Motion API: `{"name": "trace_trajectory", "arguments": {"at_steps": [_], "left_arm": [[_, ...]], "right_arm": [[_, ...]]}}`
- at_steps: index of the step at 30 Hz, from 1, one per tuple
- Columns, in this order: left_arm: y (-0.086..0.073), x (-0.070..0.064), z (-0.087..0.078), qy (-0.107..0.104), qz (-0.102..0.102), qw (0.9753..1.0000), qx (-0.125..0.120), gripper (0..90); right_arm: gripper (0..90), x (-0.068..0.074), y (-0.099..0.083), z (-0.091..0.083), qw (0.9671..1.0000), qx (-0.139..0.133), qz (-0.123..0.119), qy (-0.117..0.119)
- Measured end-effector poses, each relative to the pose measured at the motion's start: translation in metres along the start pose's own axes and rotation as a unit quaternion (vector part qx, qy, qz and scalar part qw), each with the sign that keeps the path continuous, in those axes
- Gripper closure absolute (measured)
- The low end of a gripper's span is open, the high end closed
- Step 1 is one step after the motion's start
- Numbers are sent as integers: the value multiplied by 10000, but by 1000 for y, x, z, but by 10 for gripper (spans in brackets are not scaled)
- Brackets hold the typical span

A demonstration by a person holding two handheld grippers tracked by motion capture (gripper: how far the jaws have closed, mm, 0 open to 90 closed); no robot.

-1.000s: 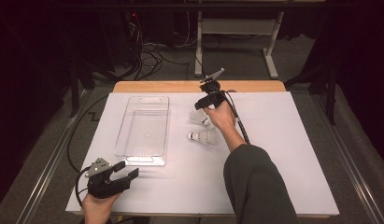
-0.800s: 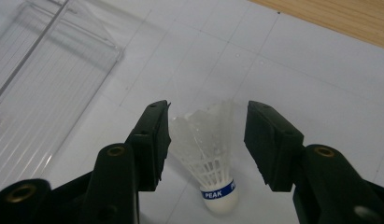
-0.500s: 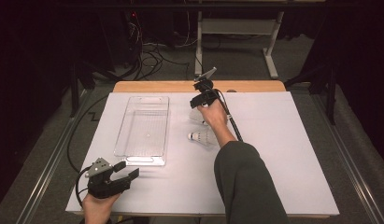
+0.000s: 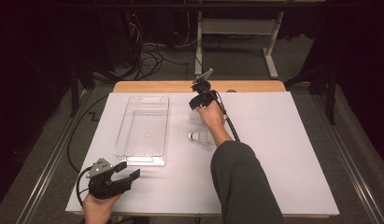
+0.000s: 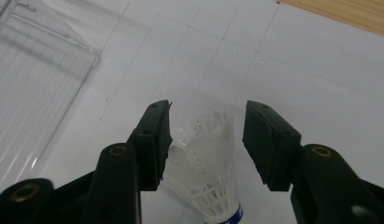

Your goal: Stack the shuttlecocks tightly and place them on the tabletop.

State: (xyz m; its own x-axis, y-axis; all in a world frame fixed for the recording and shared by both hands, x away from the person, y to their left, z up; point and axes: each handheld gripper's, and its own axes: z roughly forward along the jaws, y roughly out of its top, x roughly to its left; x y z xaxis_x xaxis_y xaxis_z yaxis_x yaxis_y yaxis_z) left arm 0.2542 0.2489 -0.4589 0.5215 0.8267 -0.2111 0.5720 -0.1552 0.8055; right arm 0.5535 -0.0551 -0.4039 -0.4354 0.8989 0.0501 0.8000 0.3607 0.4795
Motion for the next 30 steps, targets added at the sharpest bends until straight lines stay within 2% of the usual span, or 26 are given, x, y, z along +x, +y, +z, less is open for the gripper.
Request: {"name": "trace_trajectory", "arguments": {"at_steps": [17, 22, 30], "left_arm": [[-1, 0, -1, -21, -14, 10000, -19, 352], [-1, 0, -2, -18, -15, 10000, -23, 352], [-1, 0, -2, -9, -13, 10000, -17, 351]], "right_arm": [[829, 5, -1, -1, 9999, 56, -154, -56], [873, 6, -2, -3, 9997, 36, -223, -114], [894, 5, -2, -8, 9995, -3, -286, -155]]}}
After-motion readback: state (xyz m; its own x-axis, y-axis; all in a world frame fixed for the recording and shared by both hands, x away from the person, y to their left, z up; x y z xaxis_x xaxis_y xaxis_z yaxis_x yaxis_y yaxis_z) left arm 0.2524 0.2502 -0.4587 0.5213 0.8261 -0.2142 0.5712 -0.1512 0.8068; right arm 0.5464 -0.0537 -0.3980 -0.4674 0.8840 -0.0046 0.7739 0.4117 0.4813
